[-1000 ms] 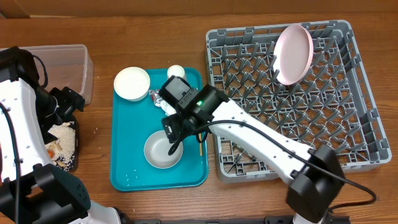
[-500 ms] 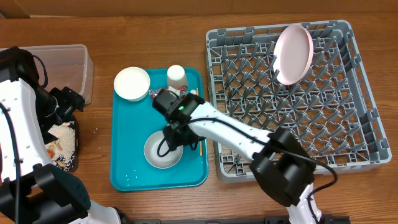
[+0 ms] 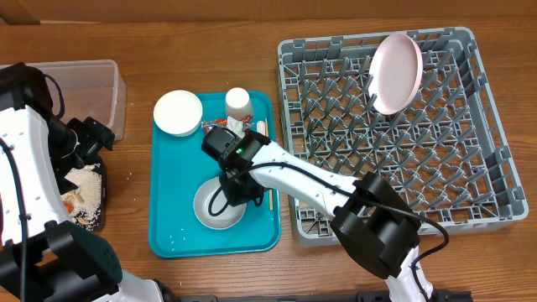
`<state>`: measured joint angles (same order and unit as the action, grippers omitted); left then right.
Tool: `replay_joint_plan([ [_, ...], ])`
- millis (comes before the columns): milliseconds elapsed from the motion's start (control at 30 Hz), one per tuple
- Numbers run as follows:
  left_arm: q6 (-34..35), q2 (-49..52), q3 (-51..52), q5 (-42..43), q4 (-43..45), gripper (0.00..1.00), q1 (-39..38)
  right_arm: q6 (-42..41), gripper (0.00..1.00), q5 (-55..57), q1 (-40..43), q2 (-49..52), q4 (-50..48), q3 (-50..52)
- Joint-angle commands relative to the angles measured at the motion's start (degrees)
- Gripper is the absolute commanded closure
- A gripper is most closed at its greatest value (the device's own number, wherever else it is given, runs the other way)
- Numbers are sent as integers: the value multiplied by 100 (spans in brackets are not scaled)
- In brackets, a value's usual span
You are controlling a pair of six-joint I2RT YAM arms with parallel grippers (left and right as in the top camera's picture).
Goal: Sort waste into correct bins and load items into the dishwasher rack
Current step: 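Move the right gripper down to the front white bowl and grasp it, then lift the bowl and carry it right over the dish rack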
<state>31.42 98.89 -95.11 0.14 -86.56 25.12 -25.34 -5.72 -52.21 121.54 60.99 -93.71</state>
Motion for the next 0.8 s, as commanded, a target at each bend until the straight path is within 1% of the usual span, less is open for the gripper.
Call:
replay_joint_plan([
  [0,-11,-74,24,-74,7,0,0,4,96,68,39,72,166,-105],
  [133,-11,-76,24,-74,7,0,0,4,96,203,94,61,697,-509],
  [300,-11,-74,24,-74,7,0,0,-31,96,911,96,-85,1681,-1408],
  [367,-11,-74,24,-74,9,0,0,-273,96,1504,125,-203,2168,-1849],
  [467,-11,-76,24,-74,7,0,0,-946,96,2850,236,-470,3119,-2544],
  [533,-11,-74,24,-74,7,0,0,-1287,96,3501,365,-697,3604,-2850],
  [667,-11,-76,24,-74,7,0,0,-1220,96,3762,863,-1412,3606,-2894],
  [767,-11,-74,24,-74,7,1,0,-1217,96,3777,1451,-1895,3606,-2892],
])
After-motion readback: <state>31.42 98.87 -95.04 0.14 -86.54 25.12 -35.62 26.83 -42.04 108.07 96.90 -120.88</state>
